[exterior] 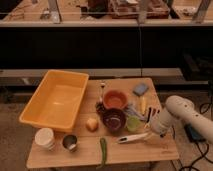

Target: Wipe table surface with brush

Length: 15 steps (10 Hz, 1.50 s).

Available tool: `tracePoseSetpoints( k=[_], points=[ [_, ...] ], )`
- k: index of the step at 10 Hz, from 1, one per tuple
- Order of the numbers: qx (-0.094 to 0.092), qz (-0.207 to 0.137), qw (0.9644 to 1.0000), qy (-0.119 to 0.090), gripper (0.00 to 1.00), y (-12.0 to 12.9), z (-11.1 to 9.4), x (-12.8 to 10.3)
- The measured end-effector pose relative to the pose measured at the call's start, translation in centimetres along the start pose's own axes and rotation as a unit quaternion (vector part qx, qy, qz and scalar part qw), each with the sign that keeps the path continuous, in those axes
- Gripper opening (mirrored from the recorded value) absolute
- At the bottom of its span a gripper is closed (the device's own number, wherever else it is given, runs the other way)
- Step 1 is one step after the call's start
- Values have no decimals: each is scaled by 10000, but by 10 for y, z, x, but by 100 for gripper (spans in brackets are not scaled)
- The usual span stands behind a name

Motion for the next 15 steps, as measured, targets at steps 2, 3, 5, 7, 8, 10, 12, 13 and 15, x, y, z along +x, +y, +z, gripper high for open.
tracePoseSetpoints(
  k=[2, 3, 5, 7, 8, 10, 12, 13, 15],
  points=[
    [-149, -134, 9998, -19, 0, 3, 14, -11],
    [-226, -198, 9995, -51, 0, 5, 19, -14],
    [-436, -350, 9983, -143, 0, 16, 36, -25],
    [-589, -450, 9970, -225, 0, 28, 45, -31],
    [-617, -463, 9967, -264, 0, 32, 47, -32],
    [-663, -445, 9961, -380, 0, 40, 48, -29],
    [-699, -419, 9955, -485, 0, 52, 46, -23],
    [-709, -416, 9954, -489, 0, 58, 44, -20],
    [-717, -378, 9957, -442, 0, 68, 39, -8]
  ],
)
